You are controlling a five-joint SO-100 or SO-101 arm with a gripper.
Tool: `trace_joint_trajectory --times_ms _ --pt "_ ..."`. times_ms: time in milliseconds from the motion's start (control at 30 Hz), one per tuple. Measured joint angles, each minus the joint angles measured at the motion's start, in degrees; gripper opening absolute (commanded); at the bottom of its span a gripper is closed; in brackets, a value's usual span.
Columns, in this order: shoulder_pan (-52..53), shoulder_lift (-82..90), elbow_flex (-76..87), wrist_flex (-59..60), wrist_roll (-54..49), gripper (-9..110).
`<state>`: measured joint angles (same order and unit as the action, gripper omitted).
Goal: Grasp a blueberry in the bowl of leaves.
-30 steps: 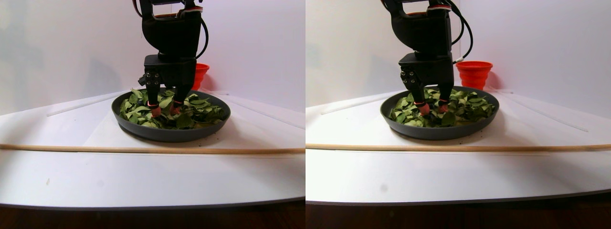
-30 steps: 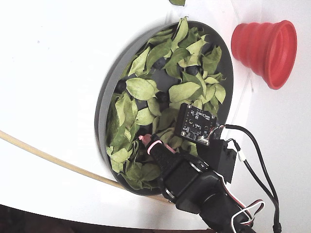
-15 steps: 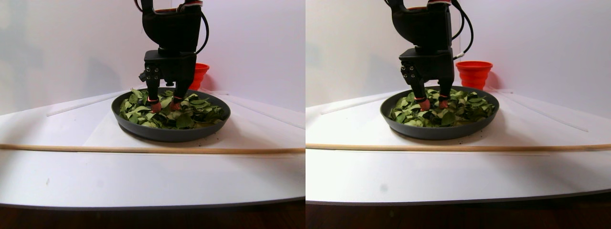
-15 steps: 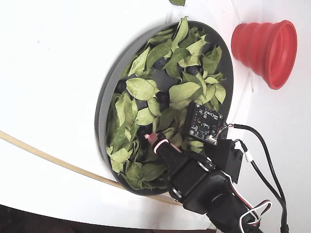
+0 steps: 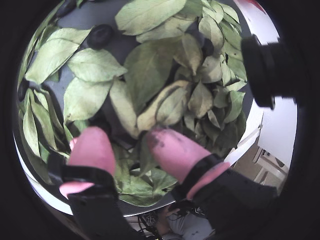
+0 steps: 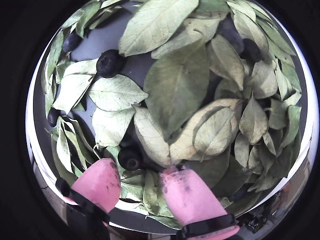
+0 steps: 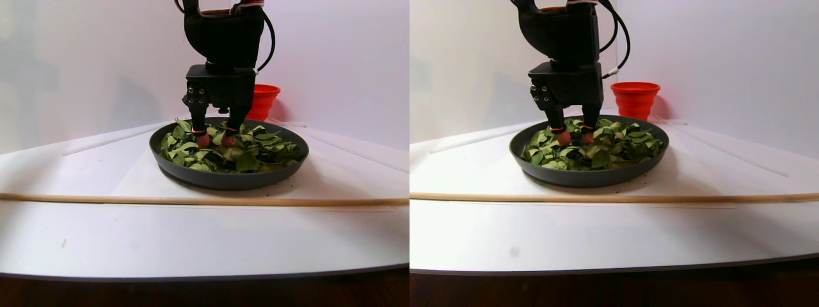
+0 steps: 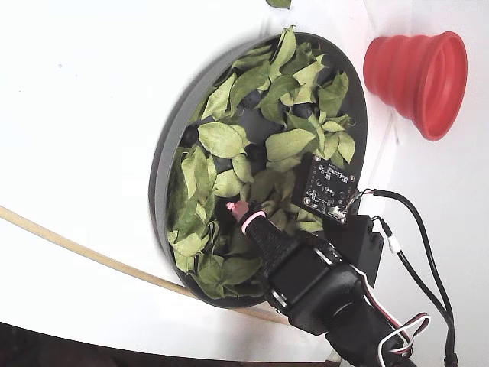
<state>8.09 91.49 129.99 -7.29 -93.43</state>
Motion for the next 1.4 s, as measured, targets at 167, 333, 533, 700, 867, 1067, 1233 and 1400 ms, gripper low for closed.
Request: trace_joint_trajectory --times_ms 167,333,533,700,867,1067,1233,1400 --pt "-0.18 1.41 0.18 0.0 0.35 16" --pt "-0.18 1.41 1.93 0.0 1.85 16" --pt "-0.62 1.41 2.46 0.0 3.43 16" --pt "-1.23 1.41 2.46 -0.09 4.83 16" --pt "-1.23 1.41 2.46 -0.97 5.45 16" --pt "-1.23 -1.23 2.46 -2.9 5.45 16" --pt "-1.23 -2.2 2.46 -3.78 6.15 16" --pt "-1.23 -2.9 2.46 -4.48 6.86 16"
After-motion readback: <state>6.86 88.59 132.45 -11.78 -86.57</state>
